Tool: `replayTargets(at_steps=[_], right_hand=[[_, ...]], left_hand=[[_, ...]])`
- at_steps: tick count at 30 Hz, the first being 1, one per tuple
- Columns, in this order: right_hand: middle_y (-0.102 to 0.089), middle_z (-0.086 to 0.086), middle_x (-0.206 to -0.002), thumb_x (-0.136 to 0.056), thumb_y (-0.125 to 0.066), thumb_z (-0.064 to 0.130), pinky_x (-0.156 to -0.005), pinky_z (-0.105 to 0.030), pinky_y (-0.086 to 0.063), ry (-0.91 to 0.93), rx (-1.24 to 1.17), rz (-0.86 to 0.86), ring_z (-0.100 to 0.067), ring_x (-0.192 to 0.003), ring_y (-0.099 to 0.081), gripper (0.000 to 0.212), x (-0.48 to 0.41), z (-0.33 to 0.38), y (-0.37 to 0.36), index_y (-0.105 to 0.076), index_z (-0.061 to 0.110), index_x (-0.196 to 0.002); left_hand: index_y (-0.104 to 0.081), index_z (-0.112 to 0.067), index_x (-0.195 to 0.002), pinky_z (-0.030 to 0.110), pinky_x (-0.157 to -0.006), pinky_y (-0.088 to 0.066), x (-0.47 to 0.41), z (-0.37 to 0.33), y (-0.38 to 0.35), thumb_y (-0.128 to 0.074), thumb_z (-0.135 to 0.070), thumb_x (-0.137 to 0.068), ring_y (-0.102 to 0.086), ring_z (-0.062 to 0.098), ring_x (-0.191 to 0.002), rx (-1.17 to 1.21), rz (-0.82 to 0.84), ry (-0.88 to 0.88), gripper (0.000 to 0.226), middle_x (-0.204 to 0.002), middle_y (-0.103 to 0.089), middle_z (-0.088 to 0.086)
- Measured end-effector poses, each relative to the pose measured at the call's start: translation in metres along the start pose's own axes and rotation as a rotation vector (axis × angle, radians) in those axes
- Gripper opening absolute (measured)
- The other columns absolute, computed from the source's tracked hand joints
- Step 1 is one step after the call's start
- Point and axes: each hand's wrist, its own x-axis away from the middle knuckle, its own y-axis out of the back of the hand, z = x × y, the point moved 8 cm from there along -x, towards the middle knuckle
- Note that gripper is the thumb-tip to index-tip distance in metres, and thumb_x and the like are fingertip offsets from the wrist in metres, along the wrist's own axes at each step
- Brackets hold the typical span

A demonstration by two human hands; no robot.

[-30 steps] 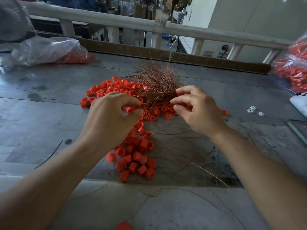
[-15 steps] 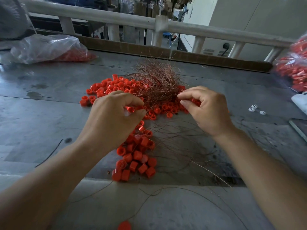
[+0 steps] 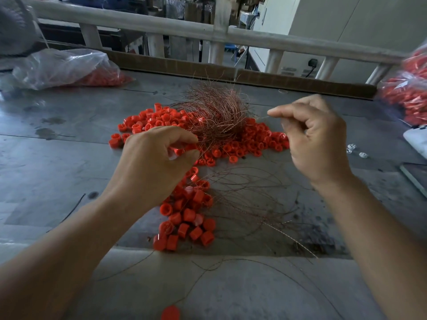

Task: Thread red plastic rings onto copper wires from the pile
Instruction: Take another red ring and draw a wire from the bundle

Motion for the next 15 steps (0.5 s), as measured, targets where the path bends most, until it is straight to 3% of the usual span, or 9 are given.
replayTargets(at_steps=[2, 5, 9, 12, 15], right_hand=[[-0.053, -0.005, -0.084, -0.086, -0.056, 0.002, -0.067, -0.003, -0.034, 0.01, 0.065, 0.059, -0.008, -0.072, -0.048, 0.02, 0.0, 0.002, -0.004, -0.069, 0.008, -0.099], [-0.051, 0.001, -0.087, -0.087, -0.054, -0.001, -0.069, 0.0, -0.033, -0.011, 0.119, 0.075, -0.005, -0.072, -0.047, 0.022, -0.002, 0.002, -0.001, -0.066, 0.003, -0.104], [-0.05, 0.001, -0.087, -0.087, -0.055, 0.005, -0.068, -0.005, -0.036, -0.029, 0.101, -0.053, -0.011, -0.074, -0.05, 0.015, -0.007, -0.001, 0.022, -0.067, 0.004, -0.096], [-0.05, -0.003, -0.086, -0.088, -0.054, 0.008, -0.067, -0.018, -0.041, 0.014, 0.045, -0.157, -0.015, -0.07, -0.052, 0.014, -0.008, 0.004, 0.036, -0.066, 0.004, -0.095], [-0.052, -0.004, -0.085, -0.089, -0.055, 0.009, -0.067, -0.013, -0.038, 0.084, -0.003, -0.213, -0.007, -0.069, -0.048, 0.01, -0.006, 0.015, 0.04, -0.063, 0.006, -0.094]], left_hand=[[-0.07, -0.021, -0.096, -0.004, -0.065, -0.036, 0.001, 0.0, 0.0, -0.07, -0.019, -0.077, -0.055, -0.006, -0.072, 0.004, -0.006, -0.008, 0.019, -0.08, -0.056, -0.026], [-0.069, -0.024, -0.095, -0.005, -0.064, -0.036, 0.001, -0.001, 0.002, -0.072, -0.014, -0.076, -0.059, -0.005, -0.067, 0.032, -0.027, -0.02, 0.022, -0.079, -0.057, -0.026], [-0.061, -0.041, -0.082, 0.003, -0.065, -0.045, 0.0, 0.004, 0.002, -0.074, -0.005, -0.072, -0.064, -0.003, -0.07, 0.234, -0.026, 0.008, 0.039, -0.075, -0.066, -0.022], [-0.064, -0.039, -0.082, 0.01, -0.069, -0.05, -0.001, 0.004, -0.003, -0.074, 0.0, -0.067, -0.066, -0.001, -0.073, 0.393, 0.049, 0.014, 0.043, -0.077, -0.069, -0.022], [-0.066, -0.034, -0.082, 0.012, -0.069, -0.051, 0.0, 0.001, -0.007, -0.072, -0.013, -0.06, -0.068, 0.002, -0.074, 0.515, 0.107, 0.017, 0.031, -0.08, -0.071, -0.018]])
